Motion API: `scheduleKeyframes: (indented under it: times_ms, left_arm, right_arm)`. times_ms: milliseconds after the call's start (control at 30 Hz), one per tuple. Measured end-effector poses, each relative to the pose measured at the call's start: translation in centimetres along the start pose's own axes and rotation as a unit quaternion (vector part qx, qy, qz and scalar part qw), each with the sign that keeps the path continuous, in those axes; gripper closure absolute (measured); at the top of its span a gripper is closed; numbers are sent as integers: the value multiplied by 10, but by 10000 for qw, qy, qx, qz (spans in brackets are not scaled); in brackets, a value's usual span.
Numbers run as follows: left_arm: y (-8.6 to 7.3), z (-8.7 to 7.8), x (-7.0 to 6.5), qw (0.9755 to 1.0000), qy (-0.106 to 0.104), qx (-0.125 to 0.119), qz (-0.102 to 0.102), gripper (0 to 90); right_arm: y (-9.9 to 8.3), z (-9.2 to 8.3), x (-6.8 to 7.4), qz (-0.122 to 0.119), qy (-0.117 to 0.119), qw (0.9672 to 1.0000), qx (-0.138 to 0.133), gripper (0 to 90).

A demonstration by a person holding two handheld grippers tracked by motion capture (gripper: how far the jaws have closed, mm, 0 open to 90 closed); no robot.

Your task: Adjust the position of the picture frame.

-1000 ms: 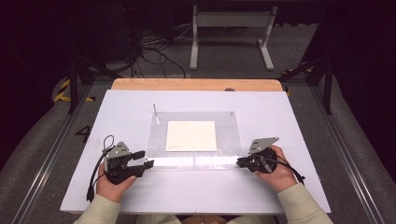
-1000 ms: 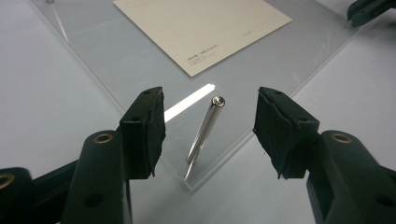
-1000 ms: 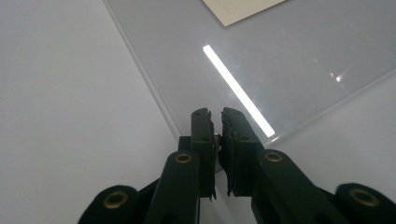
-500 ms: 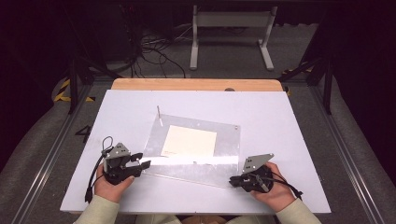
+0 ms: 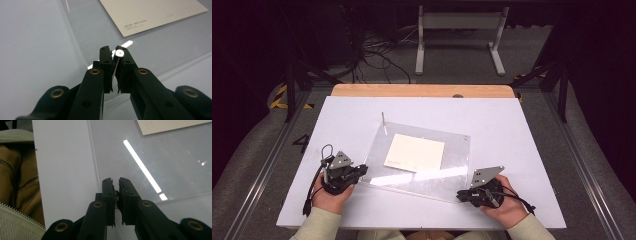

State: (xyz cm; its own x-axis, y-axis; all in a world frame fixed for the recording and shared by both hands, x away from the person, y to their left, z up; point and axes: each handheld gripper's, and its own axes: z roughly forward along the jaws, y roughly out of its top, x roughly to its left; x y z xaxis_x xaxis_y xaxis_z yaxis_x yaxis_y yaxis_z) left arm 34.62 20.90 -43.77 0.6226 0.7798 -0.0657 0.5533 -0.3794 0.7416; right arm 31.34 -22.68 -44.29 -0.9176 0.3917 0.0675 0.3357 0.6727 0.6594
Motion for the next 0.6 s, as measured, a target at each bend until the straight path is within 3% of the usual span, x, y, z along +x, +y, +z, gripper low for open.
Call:
scheduleKeyframes:
  times_ms: [100,167,300,500,600]
  left_arm:
    - [10,4,1,9999,106,-54,-2,837]
    - [22,6,-1,9995,273,-128,106,838]
    - [45,14,1,9988,367,-254,200,833]
    - [65,41,14,9989,156,-442,-13,819]
    - [74,54,15,9988,173,-466,-38,818]
  right_arm:
    - [0,1,2,-36,-4,10000,-1,826]
    - [0,1,3,-46,-13,10000,-6,826]
    - [-1,0,4,-25,-41,10000,-13,826]
    - [-1,1,6,-56,-118,9999,-33,826]
    - [-2,1,7,-63,-131,9999,-46,825]
